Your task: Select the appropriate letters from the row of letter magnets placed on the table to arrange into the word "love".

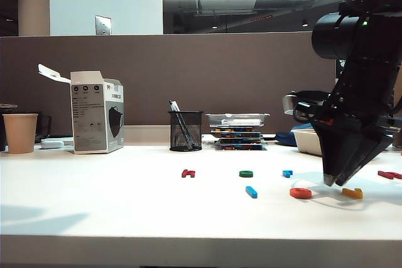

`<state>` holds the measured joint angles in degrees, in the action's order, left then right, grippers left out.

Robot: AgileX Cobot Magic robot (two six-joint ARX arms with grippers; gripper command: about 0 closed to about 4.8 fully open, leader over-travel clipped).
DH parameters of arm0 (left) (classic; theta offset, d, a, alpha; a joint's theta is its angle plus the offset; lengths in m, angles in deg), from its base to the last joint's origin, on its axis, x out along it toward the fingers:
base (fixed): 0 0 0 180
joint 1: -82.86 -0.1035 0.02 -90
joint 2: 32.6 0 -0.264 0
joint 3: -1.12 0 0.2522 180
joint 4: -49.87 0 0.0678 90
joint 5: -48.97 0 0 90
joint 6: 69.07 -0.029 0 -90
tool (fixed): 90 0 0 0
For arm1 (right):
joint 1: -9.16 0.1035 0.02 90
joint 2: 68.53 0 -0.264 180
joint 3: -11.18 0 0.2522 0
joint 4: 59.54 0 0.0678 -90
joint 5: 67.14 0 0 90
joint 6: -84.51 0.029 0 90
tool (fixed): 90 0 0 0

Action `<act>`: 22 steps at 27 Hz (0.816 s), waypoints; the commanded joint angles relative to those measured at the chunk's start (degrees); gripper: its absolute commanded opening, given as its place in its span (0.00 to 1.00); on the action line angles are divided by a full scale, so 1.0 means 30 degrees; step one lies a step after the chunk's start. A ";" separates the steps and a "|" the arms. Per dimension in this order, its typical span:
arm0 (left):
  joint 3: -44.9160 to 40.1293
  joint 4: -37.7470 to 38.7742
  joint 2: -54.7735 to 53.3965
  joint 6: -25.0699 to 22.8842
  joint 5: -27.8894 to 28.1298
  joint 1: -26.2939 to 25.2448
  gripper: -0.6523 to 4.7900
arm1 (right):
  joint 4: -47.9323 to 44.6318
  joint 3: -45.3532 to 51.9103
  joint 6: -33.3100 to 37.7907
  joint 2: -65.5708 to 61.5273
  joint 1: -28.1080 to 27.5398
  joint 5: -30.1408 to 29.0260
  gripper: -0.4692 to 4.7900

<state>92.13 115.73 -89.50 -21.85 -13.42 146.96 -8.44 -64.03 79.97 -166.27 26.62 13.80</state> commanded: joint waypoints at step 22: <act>0.0080 -0.0117 0.0036 -0.0087 0.0080 0.0029 0.11 | -0.3031 -0.3643 0.7490 -0.1246 0.3570 0.2200 0.60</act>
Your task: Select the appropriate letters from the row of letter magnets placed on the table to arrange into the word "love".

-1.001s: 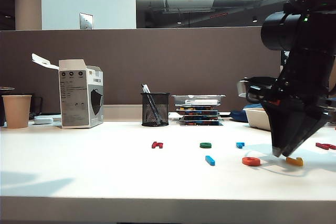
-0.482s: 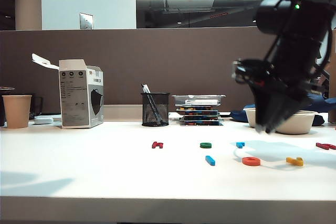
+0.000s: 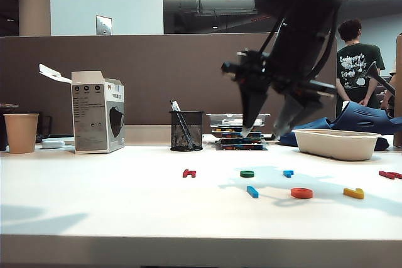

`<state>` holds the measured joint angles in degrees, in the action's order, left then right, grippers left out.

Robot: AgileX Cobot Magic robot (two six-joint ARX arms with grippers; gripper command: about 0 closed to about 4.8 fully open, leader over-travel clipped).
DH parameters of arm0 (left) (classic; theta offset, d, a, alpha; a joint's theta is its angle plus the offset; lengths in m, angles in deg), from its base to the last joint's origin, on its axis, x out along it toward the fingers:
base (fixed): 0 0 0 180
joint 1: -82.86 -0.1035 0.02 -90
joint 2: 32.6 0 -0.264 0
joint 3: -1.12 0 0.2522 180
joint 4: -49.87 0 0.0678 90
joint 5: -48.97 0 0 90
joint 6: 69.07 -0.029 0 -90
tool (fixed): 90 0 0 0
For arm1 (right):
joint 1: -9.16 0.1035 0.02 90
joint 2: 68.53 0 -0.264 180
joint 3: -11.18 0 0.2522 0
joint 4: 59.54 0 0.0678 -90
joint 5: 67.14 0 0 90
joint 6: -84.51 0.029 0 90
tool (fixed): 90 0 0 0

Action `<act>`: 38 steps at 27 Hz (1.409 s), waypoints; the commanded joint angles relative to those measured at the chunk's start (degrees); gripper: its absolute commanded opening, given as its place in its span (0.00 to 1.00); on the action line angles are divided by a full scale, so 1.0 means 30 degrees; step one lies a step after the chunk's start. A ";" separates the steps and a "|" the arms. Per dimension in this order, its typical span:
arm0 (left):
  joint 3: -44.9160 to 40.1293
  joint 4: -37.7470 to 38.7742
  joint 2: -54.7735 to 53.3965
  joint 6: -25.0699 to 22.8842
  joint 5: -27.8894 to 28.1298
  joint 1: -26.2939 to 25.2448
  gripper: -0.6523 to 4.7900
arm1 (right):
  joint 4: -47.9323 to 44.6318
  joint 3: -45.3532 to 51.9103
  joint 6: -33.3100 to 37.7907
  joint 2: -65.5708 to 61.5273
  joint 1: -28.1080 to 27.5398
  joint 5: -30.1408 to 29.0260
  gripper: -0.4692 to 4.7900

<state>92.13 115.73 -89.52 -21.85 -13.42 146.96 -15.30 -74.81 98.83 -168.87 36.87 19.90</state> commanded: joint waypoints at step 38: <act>0.0080 -0.0109 0.0044 -0.0087 0.0080 0.0029 0.11 | 0.2484 -0.3883 0.2747 -0.5778 0.1785 0.3096 0.57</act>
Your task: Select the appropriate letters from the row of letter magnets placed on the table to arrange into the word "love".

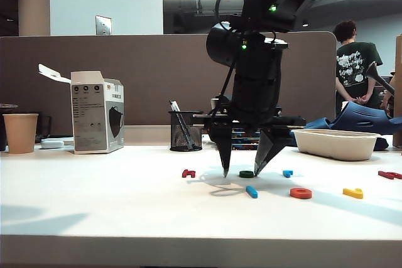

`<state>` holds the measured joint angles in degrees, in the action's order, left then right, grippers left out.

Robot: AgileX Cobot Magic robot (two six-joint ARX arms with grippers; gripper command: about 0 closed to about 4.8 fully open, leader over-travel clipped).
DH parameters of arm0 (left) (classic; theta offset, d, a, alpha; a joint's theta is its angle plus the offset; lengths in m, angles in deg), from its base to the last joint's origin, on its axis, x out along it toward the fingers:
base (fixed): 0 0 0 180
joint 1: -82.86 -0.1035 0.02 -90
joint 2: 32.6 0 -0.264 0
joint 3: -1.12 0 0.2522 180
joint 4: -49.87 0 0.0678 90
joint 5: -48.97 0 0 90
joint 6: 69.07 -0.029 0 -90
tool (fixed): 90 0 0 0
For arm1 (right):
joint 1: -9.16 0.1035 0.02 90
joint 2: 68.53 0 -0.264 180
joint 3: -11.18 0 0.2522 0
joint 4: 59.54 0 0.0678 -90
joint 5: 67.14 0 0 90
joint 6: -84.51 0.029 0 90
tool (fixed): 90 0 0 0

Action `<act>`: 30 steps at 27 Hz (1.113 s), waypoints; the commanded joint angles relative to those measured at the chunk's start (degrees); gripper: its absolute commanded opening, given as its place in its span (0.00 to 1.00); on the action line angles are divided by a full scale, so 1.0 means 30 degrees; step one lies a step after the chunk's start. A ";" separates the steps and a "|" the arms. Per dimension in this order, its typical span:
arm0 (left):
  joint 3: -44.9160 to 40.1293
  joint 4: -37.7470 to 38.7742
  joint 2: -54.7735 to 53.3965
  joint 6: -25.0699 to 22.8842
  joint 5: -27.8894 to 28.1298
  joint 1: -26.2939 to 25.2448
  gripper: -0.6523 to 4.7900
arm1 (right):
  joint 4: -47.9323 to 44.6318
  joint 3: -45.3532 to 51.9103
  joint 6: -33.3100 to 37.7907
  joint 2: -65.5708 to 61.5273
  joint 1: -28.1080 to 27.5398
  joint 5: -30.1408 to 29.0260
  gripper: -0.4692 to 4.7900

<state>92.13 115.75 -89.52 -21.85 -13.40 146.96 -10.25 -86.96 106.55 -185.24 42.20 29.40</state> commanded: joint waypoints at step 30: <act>0.0080 -0.0117 0.0044 -0.0087 0.0073 0.0029 0.11 | 0.1064 0.0168 0.0153 -0.0321 0.0044 -0.0058 0.34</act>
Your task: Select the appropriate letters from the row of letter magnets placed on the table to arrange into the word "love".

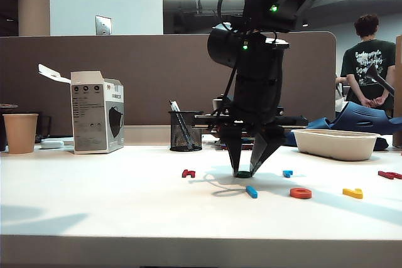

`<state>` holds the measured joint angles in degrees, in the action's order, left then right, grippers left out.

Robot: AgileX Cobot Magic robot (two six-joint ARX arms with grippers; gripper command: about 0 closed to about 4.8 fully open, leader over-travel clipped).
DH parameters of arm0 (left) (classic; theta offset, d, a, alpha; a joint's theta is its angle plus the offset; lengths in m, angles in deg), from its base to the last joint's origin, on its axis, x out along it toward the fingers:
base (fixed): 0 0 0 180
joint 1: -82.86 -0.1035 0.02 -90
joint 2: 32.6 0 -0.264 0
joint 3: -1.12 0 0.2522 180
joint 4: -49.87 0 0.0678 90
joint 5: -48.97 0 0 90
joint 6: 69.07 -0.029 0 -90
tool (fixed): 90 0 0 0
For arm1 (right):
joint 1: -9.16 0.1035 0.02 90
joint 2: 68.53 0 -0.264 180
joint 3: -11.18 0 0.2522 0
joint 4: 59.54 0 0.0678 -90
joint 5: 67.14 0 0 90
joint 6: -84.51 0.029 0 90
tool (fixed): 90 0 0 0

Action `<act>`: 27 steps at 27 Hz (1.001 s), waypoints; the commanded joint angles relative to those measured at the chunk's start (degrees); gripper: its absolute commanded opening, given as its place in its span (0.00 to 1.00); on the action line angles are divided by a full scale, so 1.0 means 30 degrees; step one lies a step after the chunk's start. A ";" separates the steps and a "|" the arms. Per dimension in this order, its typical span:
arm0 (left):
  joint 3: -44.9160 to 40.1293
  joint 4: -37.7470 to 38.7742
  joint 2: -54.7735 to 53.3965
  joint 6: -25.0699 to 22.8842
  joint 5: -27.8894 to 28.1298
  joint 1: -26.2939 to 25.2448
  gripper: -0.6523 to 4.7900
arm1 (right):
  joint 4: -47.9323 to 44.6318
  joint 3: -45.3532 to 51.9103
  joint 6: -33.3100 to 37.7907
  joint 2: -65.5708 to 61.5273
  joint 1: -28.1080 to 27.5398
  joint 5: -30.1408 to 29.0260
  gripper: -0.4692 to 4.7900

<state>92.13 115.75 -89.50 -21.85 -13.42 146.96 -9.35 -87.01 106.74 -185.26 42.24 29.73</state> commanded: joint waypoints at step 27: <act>0.0080 -0.0124 0.0036 -0.0087 0.0080 0.0029 0.11 | 0.0189 0.0182 -0.0058 0.0925 -0.0080 0.0823 0.29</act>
<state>92.13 115.73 -89.52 -21.85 -13.40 146.96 -8.39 -86.28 106.55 -183.27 41.89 31.87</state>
